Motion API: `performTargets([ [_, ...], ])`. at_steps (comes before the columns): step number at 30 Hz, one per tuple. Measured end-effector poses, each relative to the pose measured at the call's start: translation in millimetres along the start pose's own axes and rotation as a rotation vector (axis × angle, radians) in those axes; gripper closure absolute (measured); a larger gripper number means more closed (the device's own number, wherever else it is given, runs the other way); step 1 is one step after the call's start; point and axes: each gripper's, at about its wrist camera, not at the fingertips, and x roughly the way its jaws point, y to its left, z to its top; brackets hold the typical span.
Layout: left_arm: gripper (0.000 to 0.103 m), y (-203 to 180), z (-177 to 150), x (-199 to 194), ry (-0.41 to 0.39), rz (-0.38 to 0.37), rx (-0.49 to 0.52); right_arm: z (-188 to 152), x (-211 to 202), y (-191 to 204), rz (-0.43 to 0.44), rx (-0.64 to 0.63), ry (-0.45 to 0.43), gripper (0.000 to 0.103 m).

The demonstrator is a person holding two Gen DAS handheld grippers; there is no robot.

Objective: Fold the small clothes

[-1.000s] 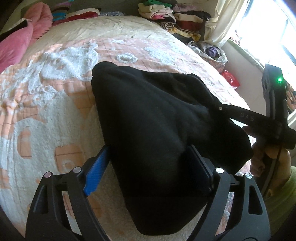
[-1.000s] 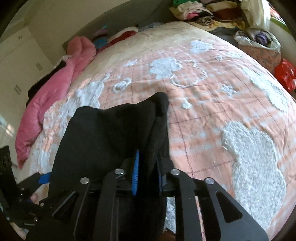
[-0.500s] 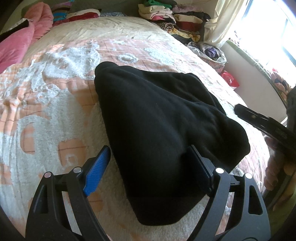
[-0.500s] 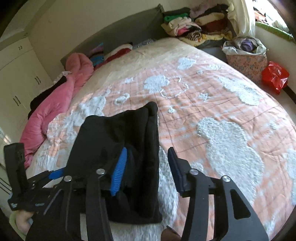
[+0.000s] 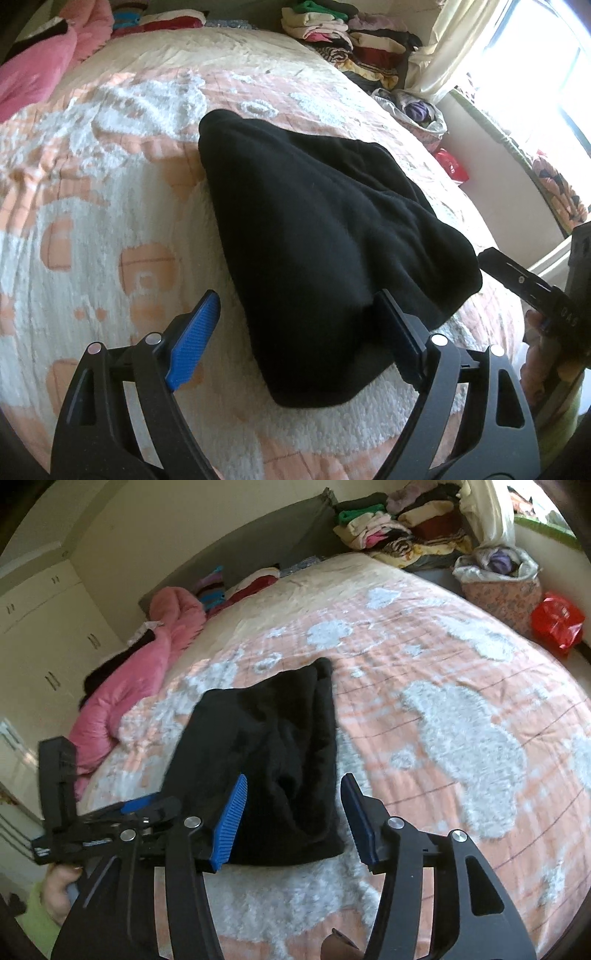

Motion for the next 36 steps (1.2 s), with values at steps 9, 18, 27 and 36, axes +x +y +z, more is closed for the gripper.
performTargets([
  [9,0.026,4.5,-4.6,3.1,0.021,-0.024,-0.03,8.4,38.7,2.8,-0.028,-0.025,0.129,0.09],
  [18,0.026,2.4,-4.7,3.2,0.053,-0.044,0.003,-3.6,33.6,5.3,-0.111,-0.056,0.113,0.089],
  [27,0.026,-3.1,-7.8,3.8,0.06,-0.033,0.025,-15.8,17.1,10.7,-0.221,-0.094,0.024,0.048],
  [36,0.026,-4.2,-9.6,-2.0,0.044,-0.036,0.021,-22.8,-20.1,7.2,-0.237,-0.069,-0.064,0.024],
])
